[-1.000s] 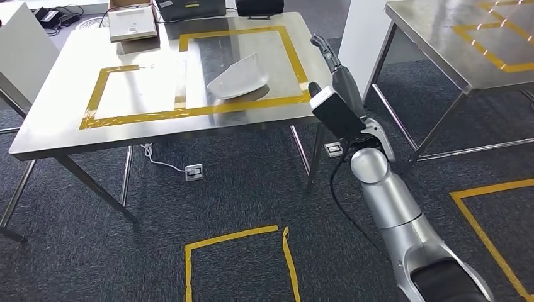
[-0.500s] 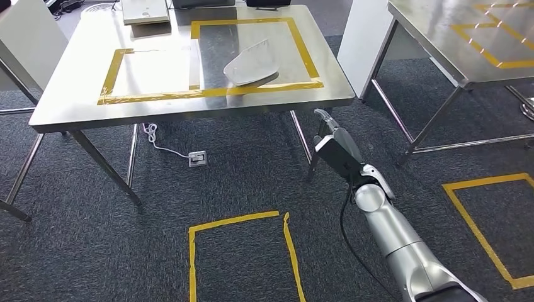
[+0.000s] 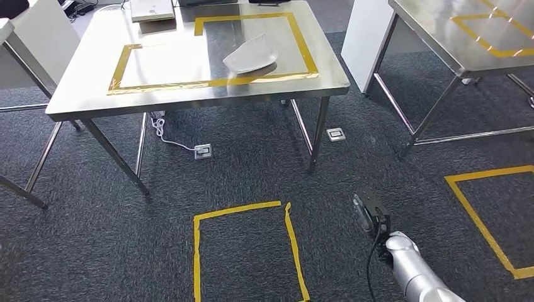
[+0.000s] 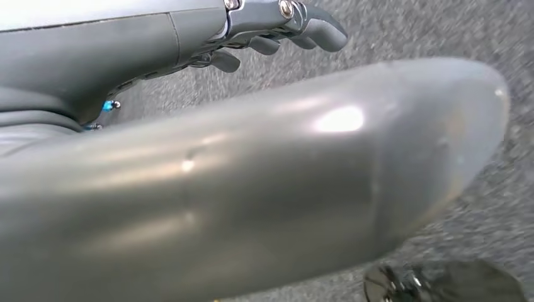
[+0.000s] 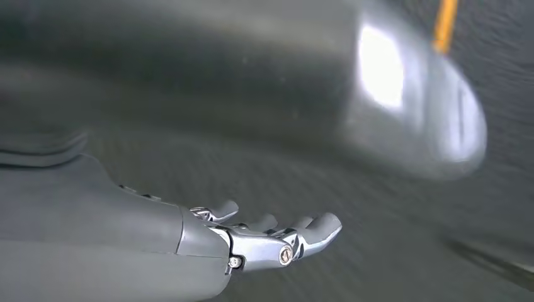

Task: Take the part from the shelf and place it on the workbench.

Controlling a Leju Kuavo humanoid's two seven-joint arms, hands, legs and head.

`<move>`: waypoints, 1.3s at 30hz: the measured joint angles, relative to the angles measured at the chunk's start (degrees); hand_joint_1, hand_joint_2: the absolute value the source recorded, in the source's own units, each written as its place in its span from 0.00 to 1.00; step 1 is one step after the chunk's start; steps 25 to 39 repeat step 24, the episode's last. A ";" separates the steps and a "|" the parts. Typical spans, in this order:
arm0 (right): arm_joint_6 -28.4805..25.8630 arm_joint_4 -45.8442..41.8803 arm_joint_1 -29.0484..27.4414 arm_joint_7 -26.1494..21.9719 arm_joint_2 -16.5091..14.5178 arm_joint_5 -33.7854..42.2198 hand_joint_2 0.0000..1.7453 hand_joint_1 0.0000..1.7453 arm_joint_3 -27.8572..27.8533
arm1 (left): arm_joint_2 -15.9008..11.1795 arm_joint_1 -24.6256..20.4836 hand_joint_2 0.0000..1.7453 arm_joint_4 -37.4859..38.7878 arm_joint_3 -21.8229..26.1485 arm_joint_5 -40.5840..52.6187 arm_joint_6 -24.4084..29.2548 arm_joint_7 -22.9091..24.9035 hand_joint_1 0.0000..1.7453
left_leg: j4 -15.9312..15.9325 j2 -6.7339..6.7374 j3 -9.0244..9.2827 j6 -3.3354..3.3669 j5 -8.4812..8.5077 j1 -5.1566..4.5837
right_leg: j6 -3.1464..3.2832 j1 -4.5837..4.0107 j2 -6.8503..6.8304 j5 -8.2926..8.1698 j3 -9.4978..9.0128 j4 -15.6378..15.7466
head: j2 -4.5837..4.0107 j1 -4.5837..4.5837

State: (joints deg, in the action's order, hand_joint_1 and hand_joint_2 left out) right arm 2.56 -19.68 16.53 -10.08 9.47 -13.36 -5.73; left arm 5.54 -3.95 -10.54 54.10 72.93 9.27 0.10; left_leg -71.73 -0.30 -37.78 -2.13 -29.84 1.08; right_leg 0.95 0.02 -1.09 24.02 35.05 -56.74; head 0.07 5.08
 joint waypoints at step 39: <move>0.30 8.29 -18.44 11.25 -5.31 7.51 1.00 0.00 -9.46 | -1.77 1.03 1.00 -6.60 -13.51 -20.18 -3.75 1.05 0.00 | 12.59 0.48 6.36 2.81 0.56 -0.97 | -1.71 0.49 0.72 3.82 -2.71 -1.88 | -0.01 0.05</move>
